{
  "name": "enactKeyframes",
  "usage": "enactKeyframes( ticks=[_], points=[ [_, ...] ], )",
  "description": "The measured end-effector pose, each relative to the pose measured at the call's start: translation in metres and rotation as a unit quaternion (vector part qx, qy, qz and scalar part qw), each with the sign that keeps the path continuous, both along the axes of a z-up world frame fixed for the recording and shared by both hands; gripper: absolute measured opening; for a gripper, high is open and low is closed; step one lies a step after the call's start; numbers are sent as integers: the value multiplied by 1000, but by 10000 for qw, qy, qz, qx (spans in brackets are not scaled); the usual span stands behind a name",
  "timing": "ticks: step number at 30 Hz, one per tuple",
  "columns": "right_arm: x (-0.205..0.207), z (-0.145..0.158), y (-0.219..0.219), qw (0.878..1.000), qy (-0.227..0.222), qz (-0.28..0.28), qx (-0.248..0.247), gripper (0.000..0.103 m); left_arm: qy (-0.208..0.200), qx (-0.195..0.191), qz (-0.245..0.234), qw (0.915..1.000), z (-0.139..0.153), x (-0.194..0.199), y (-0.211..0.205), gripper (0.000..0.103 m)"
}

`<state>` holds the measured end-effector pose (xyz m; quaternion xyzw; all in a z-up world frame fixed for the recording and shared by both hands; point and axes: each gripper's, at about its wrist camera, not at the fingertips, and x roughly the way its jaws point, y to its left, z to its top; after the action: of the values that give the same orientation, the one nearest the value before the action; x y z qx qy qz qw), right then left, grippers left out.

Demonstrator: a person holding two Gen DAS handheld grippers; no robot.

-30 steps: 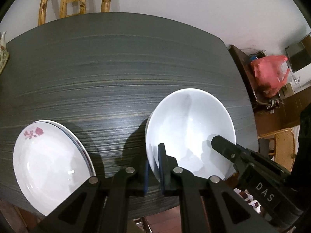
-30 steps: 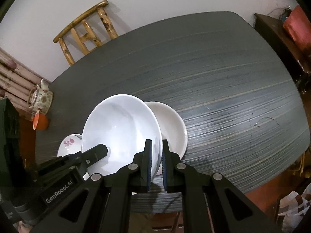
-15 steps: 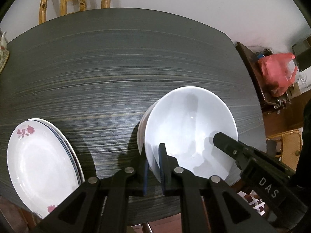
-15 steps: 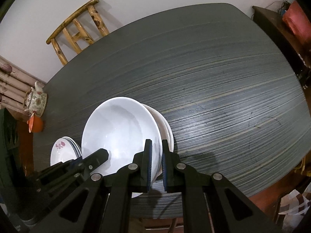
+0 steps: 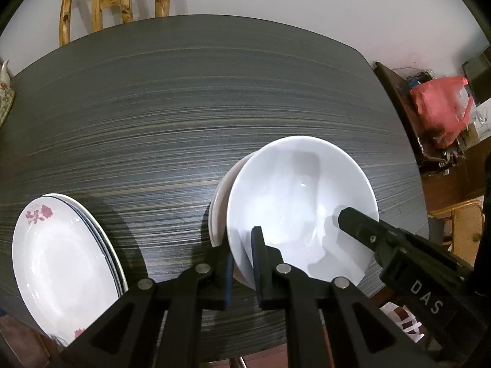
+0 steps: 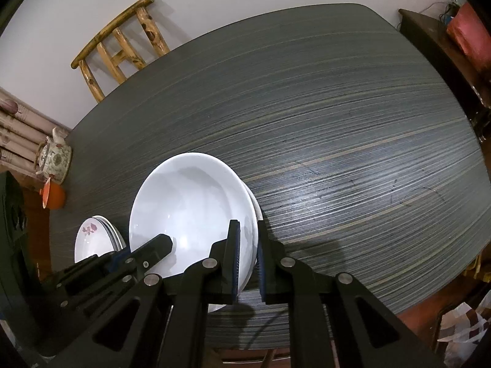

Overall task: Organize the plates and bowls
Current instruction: 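Carry the small white bowl with both grippers over the nested white bowls, then lower the small bowl into the nested bowls and open both grippers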

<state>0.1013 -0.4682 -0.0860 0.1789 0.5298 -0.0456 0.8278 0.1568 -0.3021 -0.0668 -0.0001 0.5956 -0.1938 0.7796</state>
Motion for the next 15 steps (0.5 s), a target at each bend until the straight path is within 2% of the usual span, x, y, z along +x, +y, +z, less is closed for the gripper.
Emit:
enactKeyframes(
  ticks=[6,15],
  points=[
    [1,-2,3,10000,22,-17,-77,14,37,-58,-45,10000,0,1,7,11],
    [2,-3,1,10000,3,-57,-2,15,-61,230,-335,9992,4,-3,-8,14]
  ],
)
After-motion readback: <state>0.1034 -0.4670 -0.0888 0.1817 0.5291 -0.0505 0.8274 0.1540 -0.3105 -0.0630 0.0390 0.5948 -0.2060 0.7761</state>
